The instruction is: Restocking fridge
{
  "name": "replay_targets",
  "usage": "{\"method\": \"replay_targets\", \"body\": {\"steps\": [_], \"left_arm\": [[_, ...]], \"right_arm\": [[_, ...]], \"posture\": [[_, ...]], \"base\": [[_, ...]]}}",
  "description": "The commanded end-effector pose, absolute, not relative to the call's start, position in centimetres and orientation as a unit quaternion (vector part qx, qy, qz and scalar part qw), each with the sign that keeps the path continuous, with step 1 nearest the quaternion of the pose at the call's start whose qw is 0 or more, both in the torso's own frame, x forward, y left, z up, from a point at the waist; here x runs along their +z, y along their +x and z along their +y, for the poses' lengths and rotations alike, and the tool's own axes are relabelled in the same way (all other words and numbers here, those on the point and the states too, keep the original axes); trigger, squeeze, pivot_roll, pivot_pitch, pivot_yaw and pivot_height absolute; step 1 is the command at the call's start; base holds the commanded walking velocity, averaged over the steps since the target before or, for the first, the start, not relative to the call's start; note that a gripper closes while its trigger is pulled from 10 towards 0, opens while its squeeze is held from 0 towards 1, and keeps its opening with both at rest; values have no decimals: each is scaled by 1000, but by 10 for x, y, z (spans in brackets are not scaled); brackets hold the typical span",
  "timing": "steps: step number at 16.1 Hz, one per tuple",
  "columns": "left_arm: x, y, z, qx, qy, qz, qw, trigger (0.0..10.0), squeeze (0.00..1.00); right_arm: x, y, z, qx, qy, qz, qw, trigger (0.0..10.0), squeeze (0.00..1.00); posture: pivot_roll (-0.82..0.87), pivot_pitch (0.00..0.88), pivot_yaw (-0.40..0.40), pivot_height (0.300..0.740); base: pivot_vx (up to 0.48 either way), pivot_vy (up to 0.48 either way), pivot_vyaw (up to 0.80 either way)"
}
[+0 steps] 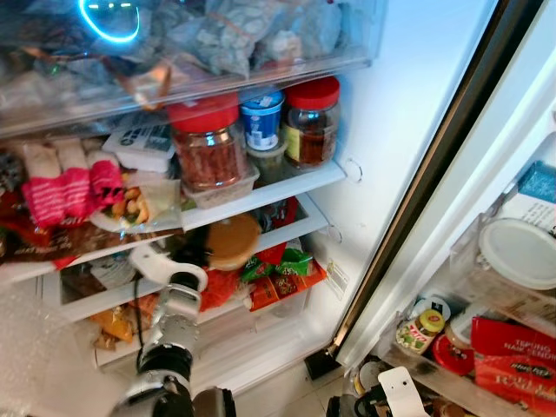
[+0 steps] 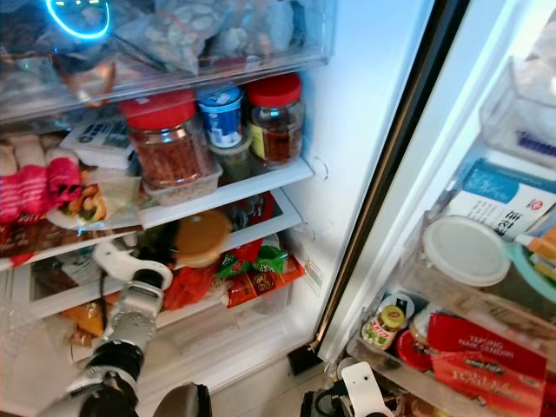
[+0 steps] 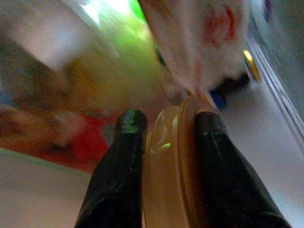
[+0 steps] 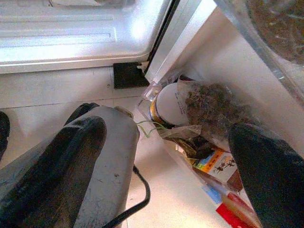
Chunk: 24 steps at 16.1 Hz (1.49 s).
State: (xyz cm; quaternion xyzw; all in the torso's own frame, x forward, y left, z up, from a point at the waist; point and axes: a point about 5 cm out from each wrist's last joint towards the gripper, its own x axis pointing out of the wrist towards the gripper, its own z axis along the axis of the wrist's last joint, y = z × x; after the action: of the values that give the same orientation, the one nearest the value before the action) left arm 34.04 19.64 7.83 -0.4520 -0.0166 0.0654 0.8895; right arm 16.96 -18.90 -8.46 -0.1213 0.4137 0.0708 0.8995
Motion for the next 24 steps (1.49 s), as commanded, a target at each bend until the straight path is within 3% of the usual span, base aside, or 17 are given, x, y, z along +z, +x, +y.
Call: {"method": "replay_targets", "body": {"steps": [1, 10, 16, 17, 18, 24], "left_arm": [[80, 344, 198, 79, -459, -19, 885, 10000, 0], [98, 363, 200, 112, -435, -29, 893, 10000, 0], [101, 365, 209, 145, -460, -35, 876, 10000, 0], [101, 366, 208, 142, -462, -35, 874, 10000, 439], [101, 366, 207, 136, -468, -37, 873, 10000, 1000], [101, 367, 194, 91, -463, -34, 881, 10000, 1000]], "right_arm": [[-101, 134, -191, 83, -127, 480, 864, 10000, 0], [-101, 128, -198, 87, -137, 484, 860, 10000, 0], [-101, 126, -201, 88, -142, 485, 858, 10000, 0], [-101, 126, -202, 88, -143, 485, 858, 10000, 0], [-101, 126, -202, 88, -143, 485, 858, 10000, 0], [-101, 127, -200, 91, -144, 484, 859, 10000, 0]], "posture": [[-97, 125, -40, 631], [-155, 143, -81, 631], [-179, 151, -97, 631], [-178, 151, -99, 631], [-175, 151, -100, 631], [-153, 147, -89, 631]], "base": [[0, 0, 0], [0, 0, 0], [0, 0, 0], [0, 0, 0], [0, 0, 0], [0, 0, 0]]}}
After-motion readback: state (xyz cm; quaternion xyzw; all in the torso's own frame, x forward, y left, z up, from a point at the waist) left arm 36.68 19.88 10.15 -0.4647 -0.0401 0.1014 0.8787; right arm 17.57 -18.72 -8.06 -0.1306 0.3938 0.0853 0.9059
